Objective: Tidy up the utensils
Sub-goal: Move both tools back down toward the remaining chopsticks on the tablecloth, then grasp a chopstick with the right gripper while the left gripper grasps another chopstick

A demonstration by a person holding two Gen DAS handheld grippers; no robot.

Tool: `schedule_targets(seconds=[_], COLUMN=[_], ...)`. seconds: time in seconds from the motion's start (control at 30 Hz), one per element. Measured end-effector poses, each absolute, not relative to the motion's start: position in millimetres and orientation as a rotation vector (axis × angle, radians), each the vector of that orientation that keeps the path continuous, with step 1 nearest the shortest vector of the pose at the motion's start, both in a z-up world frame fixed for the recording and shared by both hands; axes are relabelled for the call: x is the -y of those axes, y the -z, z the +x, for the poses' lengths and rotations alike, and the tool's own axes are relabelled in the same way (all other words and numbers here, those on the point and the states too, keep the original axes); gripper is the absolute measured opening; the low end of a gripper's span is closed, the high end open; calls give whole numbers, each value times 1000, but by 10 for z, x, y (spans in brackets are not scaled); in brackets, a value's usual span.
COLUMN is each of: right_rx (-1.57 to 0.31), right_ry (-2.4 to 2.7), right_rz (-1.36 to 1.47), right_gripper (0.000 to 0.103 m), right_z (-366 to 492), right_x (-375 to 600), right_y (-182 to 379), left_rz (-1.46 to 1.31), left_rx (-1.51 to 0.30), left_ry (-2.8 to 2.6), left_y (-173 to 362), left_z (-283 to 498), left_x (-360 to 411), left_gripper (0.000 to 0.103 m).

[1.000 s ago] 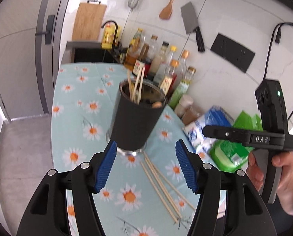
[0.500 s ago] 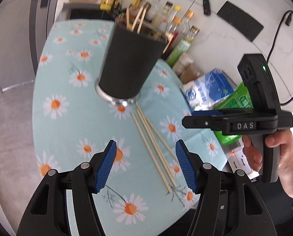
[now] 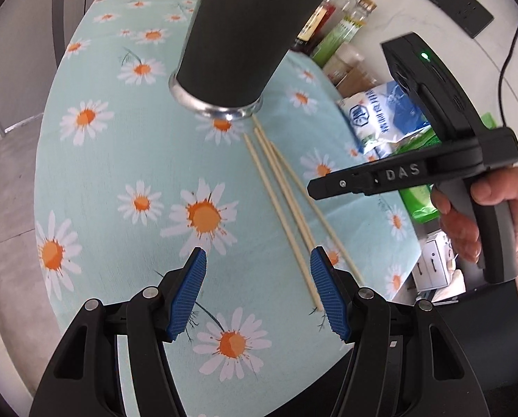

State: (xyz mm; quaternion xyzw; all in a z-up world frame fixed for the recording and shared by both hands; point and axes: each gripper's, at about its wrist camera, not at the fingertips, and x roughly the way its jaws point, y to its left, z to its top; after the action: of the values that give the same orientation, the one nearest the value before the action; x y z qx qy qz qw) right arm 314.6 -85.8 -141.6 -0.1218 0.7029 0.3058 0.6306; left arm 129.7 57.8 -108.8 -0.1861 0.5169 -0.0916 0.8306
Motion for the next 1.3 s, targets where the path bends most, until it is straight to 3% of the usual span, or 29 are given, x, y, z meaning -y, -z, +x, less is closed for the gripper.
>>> schedule_targets(seconds=[0.13,0.37,0.47,0.93,0.97,1.03,1.17,1.23,1.3], right_rx=[-1636,-1628,-1613,-1611,-1608,-1597,-1584,-1576,-1564], right_ry=[-671,-686,-659,-763,-778,-804,-845,-858,-866], right_rz=[-336,-447,-496,-314,-293,-258,-182,-155,-138], right_gripper=[21,17,6,6,6,6,6,6,6], right_z=[3182,3106,3025,3313,3324,3344,3371,3367,3366], right_x=[769,561,450,922,975,1079,1265,1349,1416], right_y=[1539,1599,1608,1398,1363,1303,1226,1197,1176], left_rz=[-402,-387,-386,-396,-403,-430,-460,-487,-498], left_rx=[-1116,-1140,-1150,-1245,-1255,-1291,-1334,-1351,-1358], left_ry=[191,166,152,97,94,89,68,53,40], left_y=[1136,1143,1157,1216,1226,1262,1304,1319,1314], left_z=[1319,1383,1429,1771,1797,1867,1973,2036,2078], left_x=[-542,-472,-462,-351,-351,-339,-304,-293,-270], left_gripper=[61,59,59,59,57,46,45,37,36])
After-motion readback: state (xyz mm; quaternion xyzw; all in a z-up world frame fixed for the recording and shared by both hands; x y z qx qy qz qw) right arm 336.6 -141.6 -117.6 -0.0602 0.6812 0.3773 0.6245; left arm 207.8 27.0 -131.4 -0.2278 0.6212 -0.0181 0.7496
